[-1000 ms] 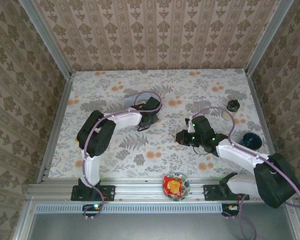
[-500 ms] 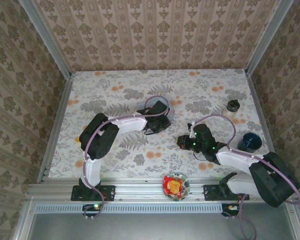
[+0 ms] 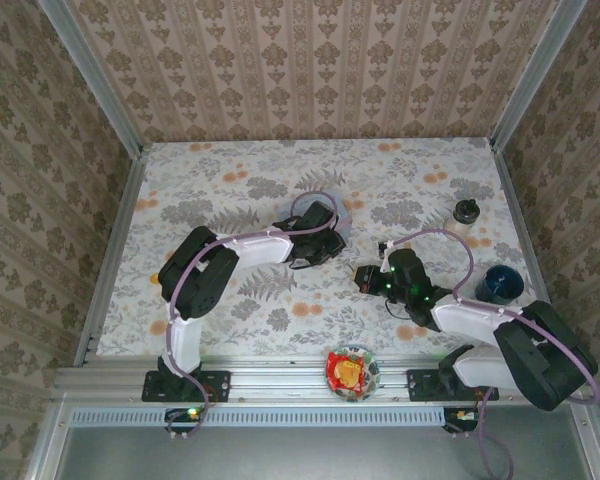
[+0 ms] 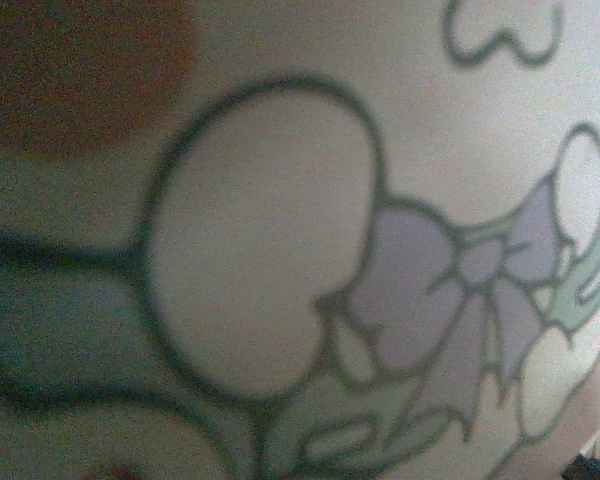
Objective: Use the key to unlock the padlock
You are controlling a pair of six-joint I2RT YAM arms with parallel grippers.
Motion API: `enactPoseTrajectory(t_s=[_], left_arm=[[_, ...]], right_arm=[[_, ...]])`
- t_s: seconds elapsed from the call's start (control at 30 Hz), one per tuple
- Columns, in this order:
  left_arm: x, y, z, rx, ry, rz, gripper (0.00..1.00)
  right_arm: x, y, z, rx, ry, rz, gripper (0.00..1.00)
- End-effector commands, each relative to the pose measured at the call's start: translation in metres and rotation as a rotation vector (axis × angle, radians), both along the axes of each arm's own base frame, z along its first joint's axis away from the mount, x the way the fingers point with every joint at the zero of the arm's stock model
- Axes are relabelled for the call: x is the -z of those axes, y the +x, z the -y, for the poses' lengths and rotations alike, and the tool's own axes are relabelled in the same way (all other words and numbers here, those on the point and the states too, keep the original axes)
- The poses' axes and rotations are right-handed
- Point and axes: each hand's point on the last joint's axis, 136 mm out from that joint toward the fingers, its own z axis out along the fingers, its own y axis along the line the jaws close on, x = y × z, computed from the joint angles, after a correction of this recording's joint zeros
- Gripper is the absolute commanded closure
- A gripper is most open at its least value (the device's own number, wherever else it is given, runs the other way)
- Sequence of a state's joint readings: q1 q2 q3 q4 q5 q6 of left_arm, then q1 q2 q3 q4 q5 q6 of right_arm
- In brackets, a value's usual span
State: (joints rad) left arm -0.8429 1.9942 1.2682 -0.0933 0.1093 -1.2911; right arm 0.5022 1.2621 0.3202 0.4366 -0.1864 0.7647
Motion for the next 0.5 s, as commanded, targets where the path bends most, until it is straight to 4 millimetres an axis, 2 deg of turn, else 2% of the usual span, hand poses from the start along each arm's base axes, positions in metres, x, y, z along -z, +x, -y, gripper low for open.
enactPoseTrajectory(t_s=[0.0,0.47], left_arm=[[0.018,-0.026,0.004,0.022,-0.037,-0.142,0.79],[0.020,-0.031,0.008,0.019,-0.063,-0.177,0.79]], right_arm=[[-0.003,0.009,0.000,0.034,0.008,0.031,1.00],[0.007,0.031,-0.018,0.014,0.074,0.033,1.00]])
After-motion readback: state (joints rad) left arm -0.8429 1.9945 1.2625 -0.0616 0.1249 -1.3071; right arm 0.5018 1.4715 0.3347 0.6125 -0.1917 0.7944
